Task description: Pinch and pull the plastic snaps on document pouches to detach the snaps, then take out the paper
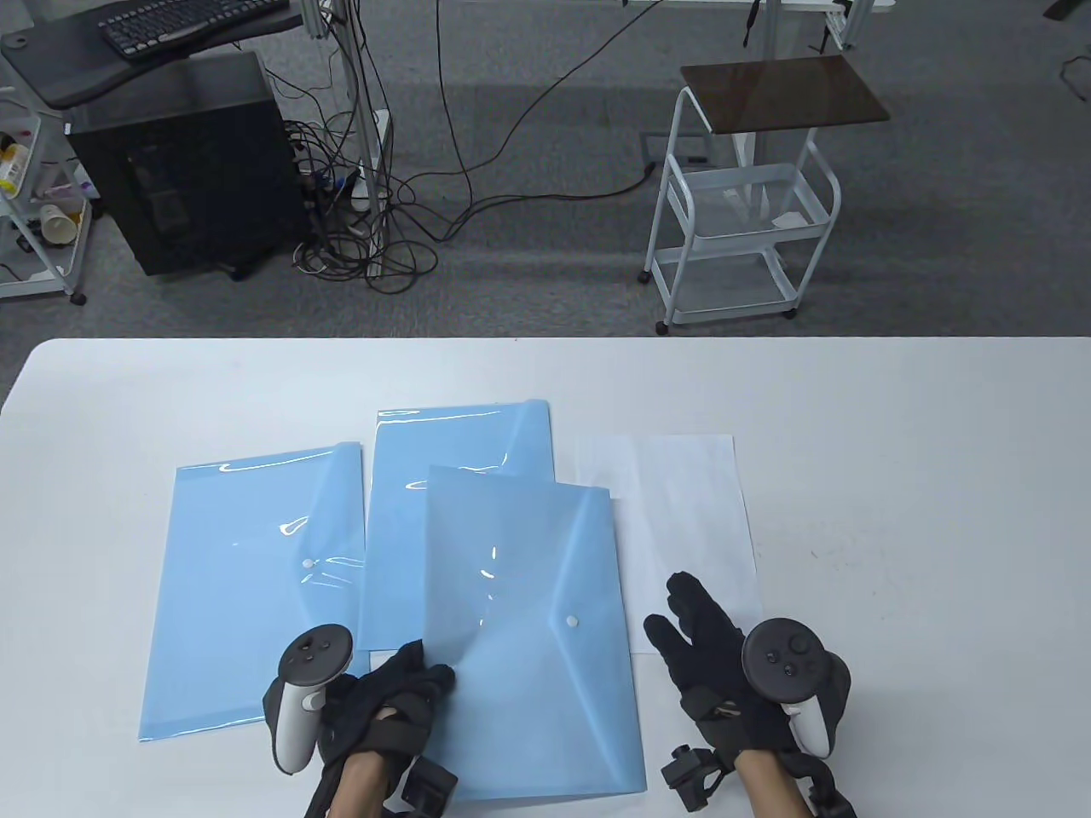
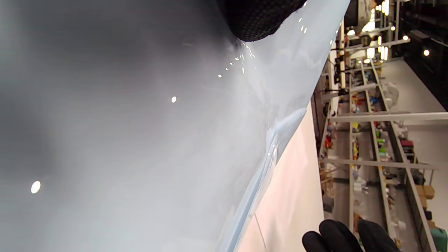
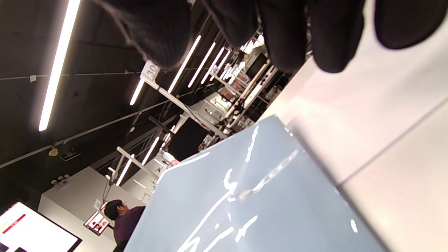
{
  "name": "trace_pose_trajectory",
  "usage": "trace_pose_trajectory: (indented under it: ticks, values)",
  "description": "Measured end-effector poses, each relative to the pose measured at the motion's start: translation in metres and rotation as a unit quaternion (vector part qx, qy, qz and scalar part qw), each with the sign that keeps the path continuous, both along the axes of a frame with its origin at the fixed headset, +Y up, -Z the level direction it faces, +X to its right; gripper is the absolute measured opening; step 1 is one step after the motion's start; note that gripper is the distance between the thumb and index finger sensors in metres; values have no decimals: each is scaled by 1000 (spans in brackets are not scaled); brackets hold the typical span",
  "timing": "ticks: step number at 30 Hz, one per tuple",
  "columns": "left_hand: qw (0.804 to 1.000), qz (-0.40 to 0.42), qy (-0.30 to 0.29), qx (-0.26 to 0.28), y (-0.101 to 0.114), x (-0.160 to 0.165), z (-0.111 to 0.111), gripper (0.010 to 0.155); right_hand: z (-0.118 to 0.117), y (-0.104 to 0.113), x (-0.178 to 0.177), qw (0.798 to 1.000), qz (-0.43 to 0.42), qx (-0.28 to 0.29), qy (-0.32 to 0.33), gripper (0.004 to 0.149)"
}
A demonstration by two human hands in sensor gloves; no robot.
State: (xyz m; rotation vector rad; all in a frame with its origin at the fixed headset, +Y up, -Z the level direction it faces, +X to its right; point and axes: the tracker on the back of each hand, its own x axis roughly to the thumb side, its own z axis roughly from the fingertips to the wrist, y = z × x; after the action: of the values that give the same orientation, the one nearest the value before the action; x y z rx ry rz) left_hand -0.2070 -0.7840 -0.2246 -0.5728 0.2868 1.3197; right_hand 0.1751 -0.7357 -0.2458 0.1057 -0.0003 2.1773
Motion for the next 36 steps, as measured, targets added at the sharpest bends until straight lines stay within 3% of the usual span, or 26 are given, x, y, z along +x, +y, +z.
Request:
trace_pose_trajectory:
  ticks: [7,17,28,36]
  values:
    - [999,-25,4,-22,-5,-4,0,49,1,0,-8,999,32,5,10,75]
    - [997,-67,7,-37,-7,-5,0,50,2,13,-42,986,153,2,68,89]
    - [995,-88,5,-37,-5,-3,0,50,-21,10,-90,944,294,-59,135,100]
    - [995,-94,3,-37,-5,-2,0,50,-33,-3,-127,898,395,-86,175,106]
